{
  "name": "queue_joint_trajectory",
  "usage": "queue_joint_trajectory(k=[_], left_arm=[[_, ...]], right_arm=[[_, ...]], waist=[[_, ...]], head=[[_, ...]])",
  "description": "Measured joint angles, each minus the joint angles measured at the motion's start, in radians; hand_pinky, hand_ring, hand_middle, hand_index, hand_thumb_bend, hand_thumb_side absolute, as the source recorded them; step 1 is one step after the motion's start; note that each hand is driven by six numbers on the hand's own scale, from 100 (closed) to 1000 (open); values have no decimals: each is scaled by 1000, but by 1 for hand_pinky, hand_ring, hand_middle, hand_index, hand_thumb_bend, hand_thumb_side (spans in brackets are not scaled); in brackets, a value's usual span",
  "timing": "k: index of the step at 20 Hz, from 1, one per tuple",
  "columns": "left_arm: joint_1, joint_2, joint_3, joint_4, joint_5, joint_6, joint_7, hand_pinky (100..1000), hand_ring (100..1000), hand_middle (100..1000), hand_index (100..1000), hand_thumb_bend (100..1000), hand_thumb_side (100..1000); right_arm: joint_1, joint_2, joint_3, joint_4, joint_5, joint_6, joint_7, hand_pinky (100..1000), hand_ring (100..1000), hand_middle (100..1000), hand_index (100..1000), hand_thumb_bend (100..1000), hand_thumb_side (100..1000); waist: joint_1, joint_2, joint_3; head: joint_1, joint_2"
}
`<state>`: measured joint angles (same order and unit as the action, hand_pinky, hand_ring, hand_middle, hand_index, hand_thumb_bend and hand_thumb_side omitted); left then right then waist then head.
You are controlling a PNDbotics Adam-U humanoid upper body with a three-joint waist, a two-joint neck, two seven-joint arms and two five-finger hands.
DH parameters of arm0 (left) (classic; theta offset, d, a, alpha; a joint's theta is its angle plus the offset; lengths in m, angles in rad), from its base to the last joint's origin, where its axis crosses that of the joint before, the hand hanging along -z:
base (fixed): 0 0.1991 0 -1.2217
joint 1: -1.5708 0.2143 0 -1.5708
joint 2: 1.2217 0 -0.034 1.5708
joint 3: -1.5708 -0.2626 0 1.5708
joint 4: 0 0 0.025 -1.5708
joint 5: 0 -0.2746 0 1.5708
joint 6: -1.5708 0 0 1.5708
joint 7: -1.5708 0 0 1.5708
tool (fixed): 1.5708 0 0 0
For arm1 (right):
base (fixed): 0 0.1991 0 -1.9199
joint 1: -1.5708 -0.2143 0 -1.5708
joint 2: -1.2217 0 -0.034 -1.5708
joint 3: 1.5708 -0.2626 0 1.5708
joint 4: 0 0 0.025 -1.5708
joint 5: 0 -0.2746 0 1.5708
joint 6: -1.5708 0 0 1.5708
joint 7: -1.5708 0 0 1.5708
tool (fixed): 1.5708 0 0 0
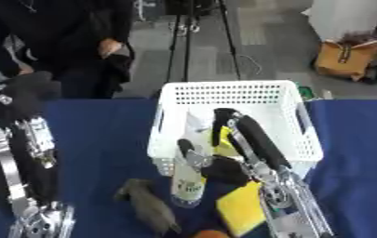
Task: Pick up objects on the table and place them in the box.
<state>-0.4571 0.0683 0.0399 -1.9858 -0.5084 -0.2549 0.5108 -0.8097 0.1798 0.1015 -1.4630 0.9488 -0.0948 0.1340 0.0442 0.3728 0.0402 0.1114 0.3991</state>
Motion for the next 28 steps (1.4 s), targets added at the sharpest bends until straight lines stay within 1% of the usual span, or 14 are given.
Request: queue_joint_trajectory(k=[1,3,10,15,20,21,22,28], left_arm=[[0,0,0,0,0,0,0,617,624,625,713,100,814],[0,0,0,0,0,0,0,617,624,625,713,100,814],[0,0,0,0,3,0,-1,618,625,626,713,100,813],[0,0,0,0,5,2,-3,619,625,626,714,100,812],[0,0,0,0,8,3,-5,620,626,626,714,100,812],[0,0,0,0,8,3,-5,620,626,626,714,100,809],[0,0,0,0,8,2,-6,620,626,626,714,100,811],[0,0,-1,0,8,2,-7,620,626,626,715,100,810]], right_arm=[[0,0,2,-2,-4,3,1,816,853,331,502,168,508],[0,0,4,-3,-10,7,2,817,852,329,501,151,502],[-13,0,5,-9,-22,15,-1,815,850,332,499,151,506],[-47,0,10,-16,-48,26,-12,815,848,334,496,144,506],[-84,0,10,-18,-67,41,-28,813,846,336,494,132,502],[-90,0,10,-19,-70,44,-31,813,846,336,494,129,527],[-96,0,10,-19,-72,47,-33,814,846,336,493,124,499],[-117,0,10,-19,-82,56,-42,814,845,336,490,114,489]], waist=[[0,-2,0],[0,-7,0],[0,-16,-1],[0,-31,-4],[1,-40,-5],[2,-43,-5],[2,-44,-5],[3,-45,-6]], head=[[0,1],[0,2],[0,4],[-1,4],[-10,5],[-12,5],[-14,5],[-23,5]])
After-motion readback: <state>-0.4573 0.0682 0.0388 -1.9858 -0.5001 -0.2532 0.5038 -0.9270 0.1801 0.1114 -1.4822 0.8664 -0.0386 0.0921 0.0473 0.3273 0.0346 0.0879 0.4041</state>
